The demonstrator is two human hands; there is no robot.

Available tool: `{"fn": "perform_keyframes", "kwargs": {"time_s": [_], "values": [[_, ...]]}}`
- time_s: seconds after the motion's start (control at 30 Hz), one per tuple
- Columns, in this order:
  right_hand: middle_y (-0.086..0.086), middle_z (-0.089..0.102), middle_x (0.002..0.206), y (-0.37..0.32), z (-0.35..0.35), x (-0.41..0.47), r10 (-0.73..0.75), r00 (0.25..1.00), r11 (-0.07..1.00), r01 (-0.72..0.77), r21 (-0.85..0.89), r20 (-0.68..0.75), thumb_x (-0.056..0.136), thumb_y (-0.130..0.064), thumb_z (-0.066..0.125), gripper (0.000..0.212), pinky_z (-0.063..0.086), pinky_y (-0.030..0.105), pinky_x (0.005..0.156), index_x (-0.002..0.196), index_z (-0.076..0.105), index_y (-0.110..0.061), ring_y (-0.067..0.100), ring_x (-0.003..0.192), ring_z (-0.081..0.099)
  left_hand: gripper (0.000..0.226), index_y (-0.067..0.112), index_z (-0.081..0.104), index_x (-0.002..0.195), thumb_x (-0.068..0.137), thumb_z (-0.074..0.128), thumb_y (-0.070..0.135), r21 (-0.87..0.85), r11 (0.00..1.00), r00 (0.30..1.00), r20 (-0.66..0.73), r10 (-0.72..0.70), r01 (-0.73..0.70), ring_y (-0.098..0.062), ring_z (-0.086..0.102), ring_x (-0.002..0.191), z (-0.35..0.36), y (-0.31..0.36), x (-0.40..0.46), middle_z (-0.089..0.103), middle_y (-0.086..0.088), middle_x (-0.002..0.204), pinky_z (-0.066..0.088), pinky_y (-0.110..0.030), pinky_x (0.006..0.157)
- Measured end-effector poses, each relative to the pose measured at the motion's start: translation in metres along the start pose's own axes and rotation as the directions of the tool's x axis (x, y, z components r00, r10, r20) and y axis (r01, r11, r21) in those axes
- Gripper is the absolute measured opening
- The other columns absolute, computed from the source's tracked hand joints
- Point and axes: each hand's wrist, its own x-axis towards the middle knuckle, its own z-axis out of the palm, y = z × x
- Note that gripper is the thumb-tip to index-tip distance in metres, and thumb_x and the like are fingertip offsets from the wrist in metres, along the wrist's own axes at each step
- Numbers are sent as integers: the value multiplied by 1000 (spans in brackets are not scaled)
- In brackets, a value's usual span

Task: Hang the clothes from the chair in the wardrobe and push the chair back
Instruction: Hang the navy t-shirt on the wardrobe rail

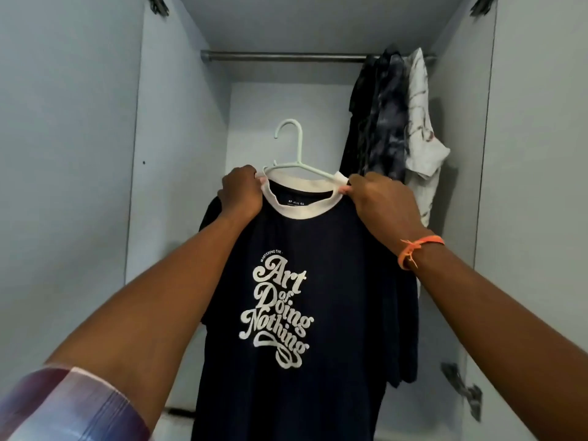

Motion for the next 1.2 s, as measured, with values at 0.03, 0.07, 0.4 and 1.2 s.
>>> {"fn": "perform_keyframes", "kwargs": {"time_s": [0.03,0.07,0.4,1.2], "values": [[15,59,81,2,6,14,12,1000,1000,-12,-23,7,101,-33,50,32,34,37,49,93,63,-5,41,66,60,26,8,60,112,101,48,28,35,999,999,-33,-29,30,-40,51,115,6,4,11,57,-17,120,47,-50,91],[16,61,85,4,15,30,22,1000,999,-21,-47,15,101,-32,50,30,32,37,52,96,64,-6,42,71,61,31,7,55,121,102,48,29,39,998,997,-59,-53,56,-39,46,121,16,8,23,51,-17,127,43,-50,94],[23,64,98,3,110,196,82,996,963,-90,-252,-42,98,-31,56,29,38,39,64,105,68,-6,46,86,64,32,11,50,78,104,42,27,-432,895,989,-131,63,-114,-21,58,79,125,-23,156,61,-2,83,35,-31,68],[19,62,124,13,246,417,309,931,786,-366,-499,-197,104,-19,33,39,50,47,88,128,60,-4,45,116,58,36,-1,52,130,95,46,4,-541,759,895,25,445,-362,-34,54,123,185,-7,342,59,-20,130,42,-34,97]]}}
